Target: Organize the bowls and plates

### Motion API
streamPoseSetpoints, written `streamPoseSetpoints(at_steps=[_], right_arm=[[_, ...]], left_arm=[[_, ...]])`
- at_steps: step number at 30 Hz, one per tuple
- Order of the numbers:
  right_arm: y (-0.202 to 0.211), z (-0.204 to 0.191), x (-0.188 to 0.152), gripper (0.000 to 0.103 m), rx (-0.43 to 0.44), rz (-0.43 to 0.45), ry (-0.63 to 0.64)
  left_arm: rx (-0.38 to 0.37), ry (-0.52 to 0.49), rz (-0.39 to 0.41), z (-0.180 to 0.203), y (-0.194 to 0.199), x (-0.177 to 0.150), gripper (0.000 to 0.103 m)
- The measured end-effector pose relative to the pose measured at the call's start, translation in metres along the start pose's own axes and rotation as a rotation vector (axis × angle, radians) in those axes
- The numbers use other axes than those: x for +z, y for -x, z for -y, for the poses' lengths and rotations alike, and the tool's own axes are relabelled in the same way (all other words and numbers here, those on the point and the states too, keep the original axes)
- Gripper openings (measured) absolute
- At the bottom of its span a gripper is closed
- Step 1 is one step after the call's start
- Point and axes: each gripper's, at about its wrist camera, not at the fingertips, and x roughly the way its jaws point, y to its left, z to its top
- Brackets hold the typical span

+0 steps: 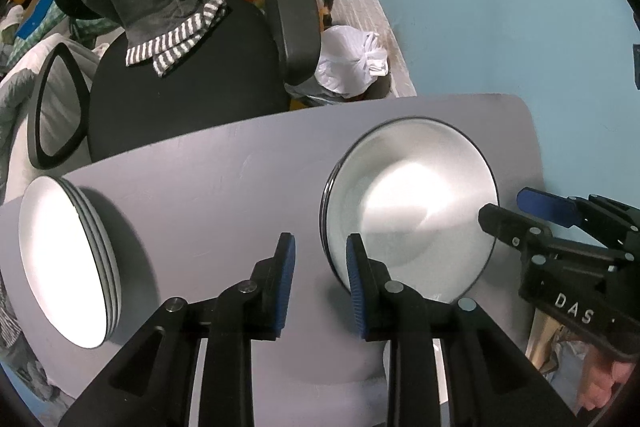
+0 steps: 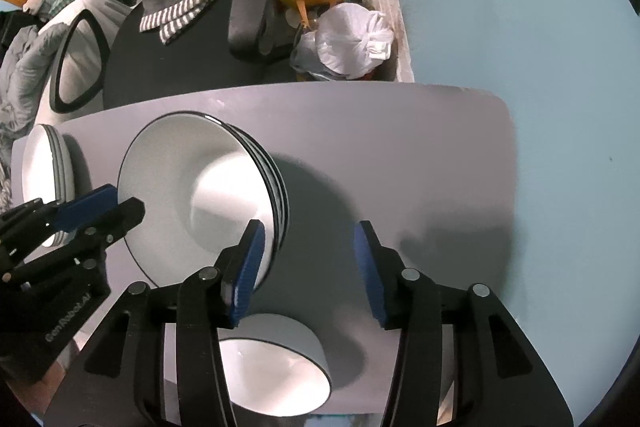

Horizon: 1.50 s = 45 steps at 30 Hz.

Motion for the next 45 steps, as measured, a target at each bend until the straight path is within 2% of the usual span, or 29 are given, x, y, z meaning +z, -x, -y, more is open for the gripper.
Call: streamPoseSetpoints(at_steps=[5, 9, 13, 16, 22, 26, 33, 45], right_arm=[[0.008, 0.003, -0.009, 0.047, 0.013, 0.015, -0.010], [0.018, 0.004, -0.020, 0.047, 0.001, 0.037, -0.010], [0.027, 0.005, -0.032, 0.048, -0.003, 0.056, -0.012], [0.034, 0.006, -0.041, 0.054, -0.015, 0.070, -0.008], [0.046, 0.006, -0.058, 0.056, -0.038, 0.098, 0.001], [0.051, 0.007, -0.069, 0.056, -0.044, 0.101, -0.001], [0.056, 0.004, -0.088, 0.057, -0.051, 0.100, 0.007], [0.049, 0.005, -0.106, 0.057, -0.035, 0.078, -0.030]], left_arm=[[-0.018, -0.001, 0.006, 0.003, 0.008, -0.011, 0.027], [-0.024, -0.005, 0.021, 0.007, 0.017, -0.022, 0.034], [-0.027, -0.020, 0.039, 0.011, 0.027, -0.033, 0.035], [-0.023, -0.037, 0.046, 0.014, 0.031, -0.040, 0.037], [-0.033, -0.075, 0.056, 0.022, 0.041, -0.056, 0.039], [-0.047, -0.093, 0.057, 0.026, 0.046, -0.065, 0.044], [-0.054, -0.137, 0.047, 0.031, 0.047, -0.081, 0.044], [-0.066, -0.152, 0.018, 0.036, 0.038, -0.097, 0.051]])
